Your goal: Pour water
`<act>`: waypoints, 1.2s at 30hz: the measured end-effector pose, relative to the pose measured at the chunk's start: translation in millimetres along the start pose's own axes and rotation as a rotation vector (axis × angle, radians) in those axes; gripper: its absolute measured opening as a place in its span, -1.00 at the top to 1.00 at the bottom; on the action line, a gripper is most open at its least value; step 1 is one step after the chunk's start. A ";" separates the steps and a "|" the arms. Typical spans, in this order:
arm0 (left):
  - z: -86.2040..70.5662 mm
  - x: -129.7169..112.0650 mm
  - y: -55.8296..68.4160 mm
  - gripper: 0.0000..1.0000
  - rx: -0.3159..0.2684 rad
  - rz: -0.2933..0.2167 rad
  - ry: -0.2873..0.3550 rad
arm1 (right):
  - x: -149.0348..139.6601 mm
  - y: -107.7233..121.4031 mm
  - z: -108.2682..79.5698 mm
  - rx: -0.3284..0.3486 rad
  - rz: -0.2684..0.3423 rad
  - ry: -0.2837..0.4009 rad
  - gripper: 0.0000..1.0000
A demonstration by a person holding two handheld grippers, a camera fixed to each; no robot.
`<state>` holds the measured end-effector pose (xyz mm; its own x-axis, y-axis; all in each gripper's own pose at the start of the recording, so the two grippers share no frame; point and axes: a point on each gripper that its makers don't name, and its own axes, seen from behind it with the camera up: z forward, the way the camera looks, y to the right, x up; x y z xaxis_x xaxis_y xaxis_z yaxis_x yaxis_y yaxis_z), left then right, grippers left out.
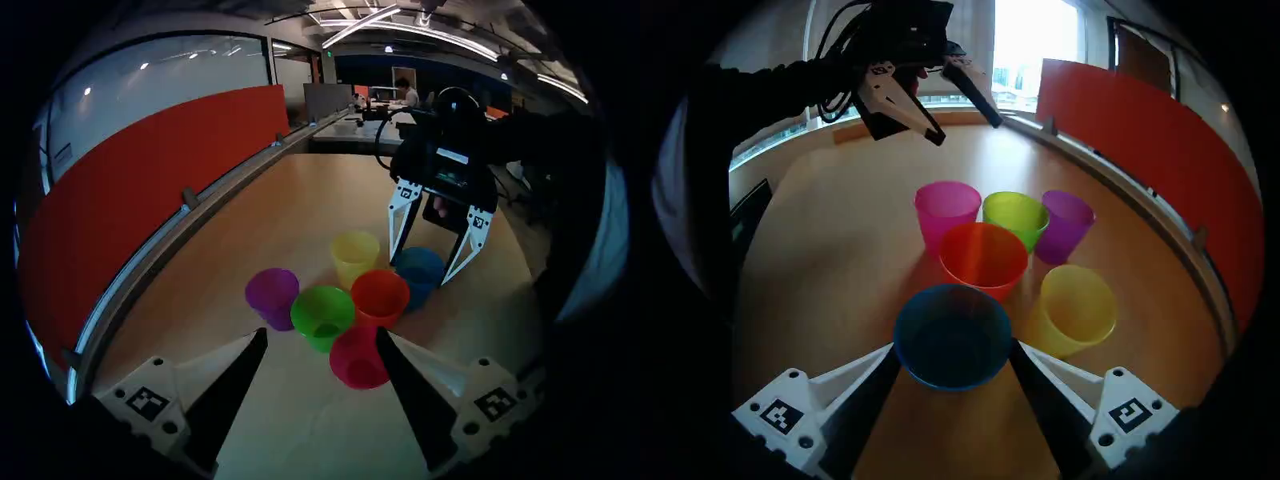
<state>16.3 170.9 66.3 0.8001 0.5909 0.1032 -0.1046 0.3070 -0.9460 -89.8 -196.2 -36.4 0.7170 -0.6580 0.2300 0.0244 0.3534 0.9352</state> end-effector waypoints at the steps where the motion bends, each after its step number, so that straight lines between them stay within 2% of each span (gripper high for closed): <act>1: 0.5 -0.4 -0.1 -1.00 0.000 0.000 0.000 | 0.3 -0.4 1.0 0.002 0.001 0.002 -1.00; 16: 4.4 -0.2 -1.5 -1.00 -0.003 0.003 0.002 | 0.6 -1.3 12.3 0.007 -0.001 0.016 -1.00; 22: 4.9 -1.1 -2.4 -1.00 -0.002 0.006 0.001 | 1.0 -2.0 13.9 0.006 -0.001 0.022 -0.81; 36: 4.5 -1.5 -2.2 -1.00 0.000 0.005 0.001 | 4.9 -1.9 13.9 0.001 -0.012 0.046 -0.77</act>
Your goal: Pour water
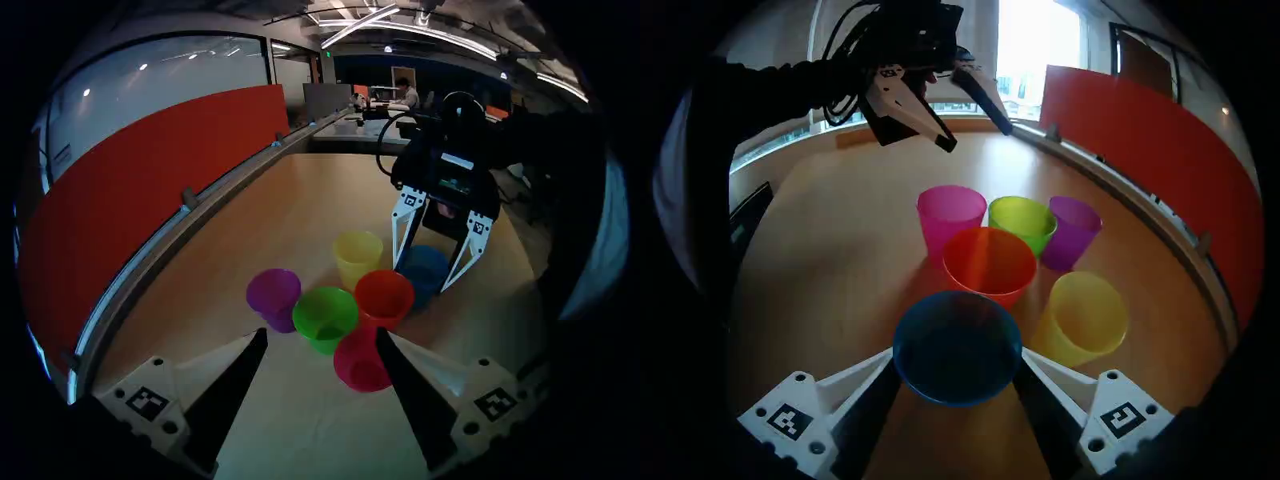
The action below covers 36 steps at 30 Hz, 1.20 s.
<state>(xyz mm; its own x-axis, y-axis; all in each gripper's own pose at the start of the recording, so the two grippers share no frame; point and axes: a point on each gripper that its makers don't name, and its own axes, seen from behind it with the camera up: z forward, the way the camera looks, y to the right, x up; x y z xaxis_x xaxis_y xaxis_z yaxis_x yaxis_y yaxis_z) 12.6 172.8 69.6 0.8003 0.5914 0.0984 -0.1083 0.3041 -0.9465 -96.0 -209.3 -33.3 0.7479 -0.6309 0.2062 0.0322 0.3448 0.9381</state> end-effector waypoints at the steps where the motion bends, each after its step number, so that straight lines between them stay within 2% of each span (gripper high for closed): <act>1: 0.1 0.0 0.3 -1.00 -0.002 0.000 0.000 | 1.5 0.2 -0.7 -0.001 0.001 0.005 -0.77; 9: 3.8 -2.2 2.0 -1.00 -0.017 0.001 -0.016 | 14.4 2.8 -8.4 -0.009 0.015 0.052 -0.77; 20: 15.2 -3.3 5.5 -1.00 -0.034 0.004 -0.039 | 28.6 1.2 -19.4 -0.018 0.003 0.102 -0.77; 36: 24.8 -1.6 6.1 -1.00 -0.038 0.008 -0.042 | 53.4 2.9 -38.8 -0.051 0.007 0.188 -0.77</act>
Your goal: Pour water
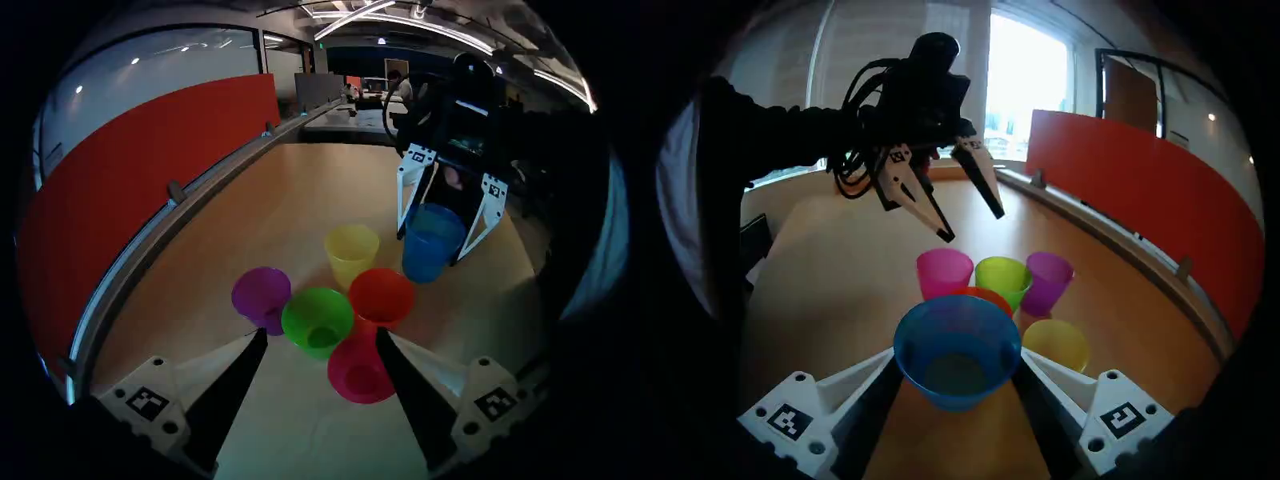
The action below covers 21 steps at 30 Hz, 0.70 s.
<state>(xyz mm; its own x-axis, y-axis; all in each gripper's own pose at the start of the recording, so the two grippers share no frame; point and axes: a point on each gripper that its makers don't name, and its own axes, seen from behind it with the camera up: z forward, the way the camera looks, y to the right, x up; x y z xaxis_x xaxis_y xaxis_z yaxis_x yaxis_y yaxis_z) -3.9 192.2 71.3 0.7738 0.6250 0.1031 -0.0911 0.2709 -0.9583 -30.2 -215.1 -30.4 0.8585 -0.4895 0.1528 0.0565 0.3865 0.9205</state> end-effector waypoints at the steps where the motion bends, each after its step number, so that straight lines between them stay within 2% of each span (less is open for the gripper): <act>1: 0.3 -0.3 0.1 -1.00 0.000 0.000 -0.001 | 2.0 0.9 -1.3 -0.004 0.001 0.007 -0.77; 21: 5.7 4.2 1.0 -1.00 -0.010 -0.001 0.007 | 36.7 21.3 -24.0 -0.086 0.041 0.148 -0.77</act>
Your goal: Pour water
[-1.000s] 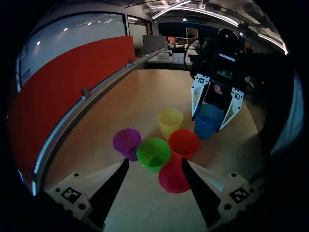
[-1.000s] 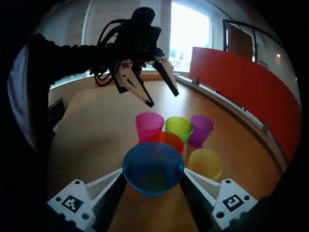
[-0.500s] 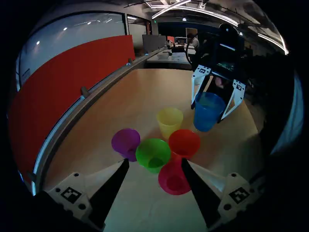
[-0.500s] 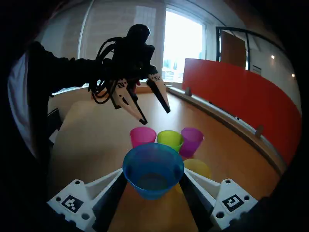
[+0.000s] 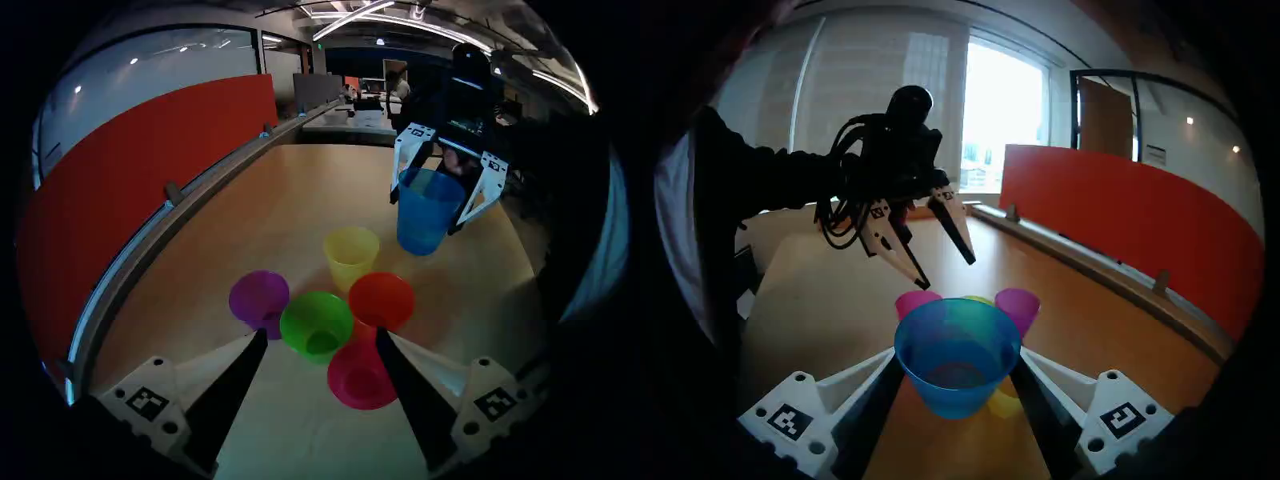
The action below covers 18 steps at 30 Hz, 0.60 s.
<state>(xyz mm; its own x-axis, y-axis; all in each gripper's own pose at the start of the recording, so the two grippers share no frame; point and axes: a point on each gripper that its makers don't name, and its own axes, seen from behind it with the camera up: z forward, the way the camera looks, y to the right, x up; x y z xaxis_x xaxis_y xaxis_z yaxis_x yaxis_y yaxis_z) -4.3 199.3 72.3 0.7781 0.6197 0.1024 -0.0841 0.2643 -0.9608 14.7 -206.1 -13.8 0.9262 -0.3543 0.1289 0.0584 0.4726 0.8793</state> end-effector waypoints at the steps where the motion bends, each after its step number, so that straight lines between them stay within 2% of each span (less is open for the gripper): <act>1: 0.3 0.1 -0.6 -1.00 0.000 -0.002 0.002 | 1.2 1.1 -0.4 -0.005 0.002 0.006 -0.77; 18: 2.1 2.5 -2.3 -1.00 -0.002 0.000 0.011 | 28.7 15.0 -6.3 -0.054 0.020 0.105 -0.77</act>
<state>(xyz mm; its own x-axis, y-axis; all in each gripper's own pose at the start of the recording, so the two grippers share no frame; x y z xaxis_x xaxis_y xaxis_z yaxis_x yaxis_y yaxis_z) -3.5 201.7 75.3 0.7849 0.6116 0.0990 -0.0835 0.2628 -0.9612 44.5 -204.0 0.2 0.9612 -0.2590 0.0953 0.0564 0.5224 0.8508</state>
